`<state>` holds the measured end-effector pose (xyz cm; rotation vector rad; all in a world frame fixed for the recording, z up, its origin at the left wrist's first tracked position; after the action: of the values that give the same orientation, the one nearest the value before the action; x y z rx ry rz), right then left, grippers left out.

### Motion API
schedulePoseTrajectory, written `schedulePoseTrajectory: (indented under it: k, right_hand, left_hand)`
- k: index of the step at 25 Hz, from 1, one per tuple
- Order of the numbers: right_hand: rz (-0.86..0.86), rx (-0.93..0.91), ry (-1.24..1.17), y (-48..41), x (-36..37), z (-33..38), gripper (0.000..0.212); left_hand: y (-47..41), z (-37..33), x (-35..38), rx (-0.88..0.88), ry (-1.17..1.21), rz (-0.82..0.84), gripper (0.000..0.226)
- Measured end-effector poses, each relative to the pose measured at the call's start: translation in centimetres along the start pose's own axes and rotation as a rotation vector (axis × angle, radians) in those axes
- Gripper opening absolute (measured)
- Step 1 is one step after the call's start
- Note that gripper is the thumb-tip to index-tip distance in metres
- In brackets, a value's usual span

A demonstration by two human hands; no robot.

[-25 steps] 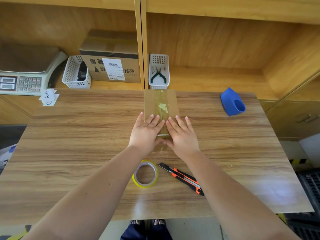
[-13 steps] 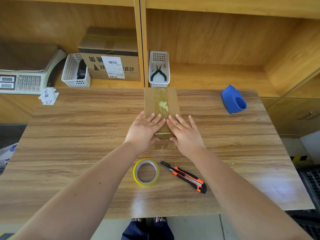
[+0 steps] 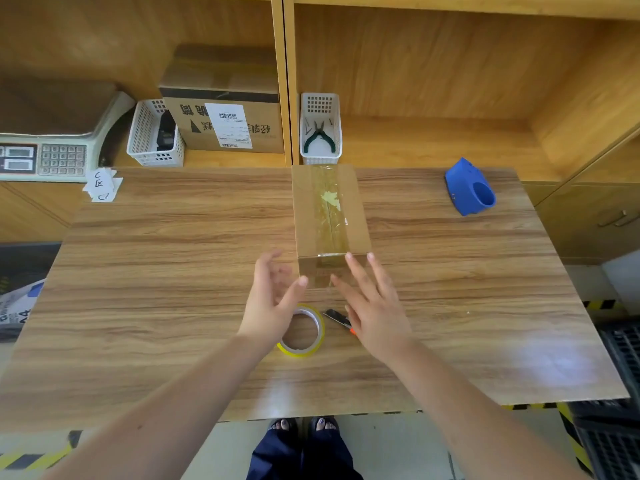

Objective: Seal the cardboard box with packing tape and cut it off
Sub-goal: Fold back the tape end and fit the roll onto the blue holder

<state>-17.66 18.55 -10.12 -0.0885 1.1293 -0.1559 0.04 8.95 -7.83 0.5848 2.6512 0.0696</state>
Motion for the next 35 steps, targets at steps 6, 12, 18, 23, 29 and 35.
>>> schedulePoseTrajectory:
  k: [6, 12, 18, 23, 29, 35]
  right_hand:
    - [0.355, 0.457, -0.445, 2.4, 6.3, 0.3, 0.070]
    - [0.340, 0.566, -0.490, 1.2, 9.4, 1.2, 0.064]
    - [0.169, 0.603, -0.618, 2.5, 8.7, 0.4, 0.069]
    - [-0.031, 0.495, -0.715, 2.3, 5.6, 0.2, 0.042]
    - [-0.164, 0.329, -0.598, 0.2, 3.9, -0.3, 0.013]
    - [-0.118, 0.062, -0.344, -1.5, 1.1, 0.2, 0.024]
  left_hand:
    - [2.4, 5.4, 3.1, -0.411, 0.116, 0.097, 0.041]
    - [1.0, 6.7, 5.9, -0.620, 0.142, 0.202, 0.062]
    - [0.3, 4.5, 5.0, -0.628, 0.354, 0.202, 0.039]
    - [0.1, 3.5, 3.9, -0.636, 0.501, 0.206, 0.049]
    - [0.7, 2.3, 3.8, -0.609, 0.639, 0.274, 0.071]
    - [0.5, 1.0, 2.7, -0.489, 0.528, 0.396, 0.077]
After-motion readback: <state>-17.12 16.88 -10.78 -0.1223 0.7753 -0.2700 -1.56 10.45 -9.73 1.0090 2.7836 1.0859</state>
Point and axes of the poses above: each hand's wrist, its own y-axis away from the middle knuckle, its own x-axis out of the palm, z = x × y, the point moved 1 cm from there along -y, towards the middle knuckle, and after that the axes turned 7 degrees about -y, right-handed, at the moved point
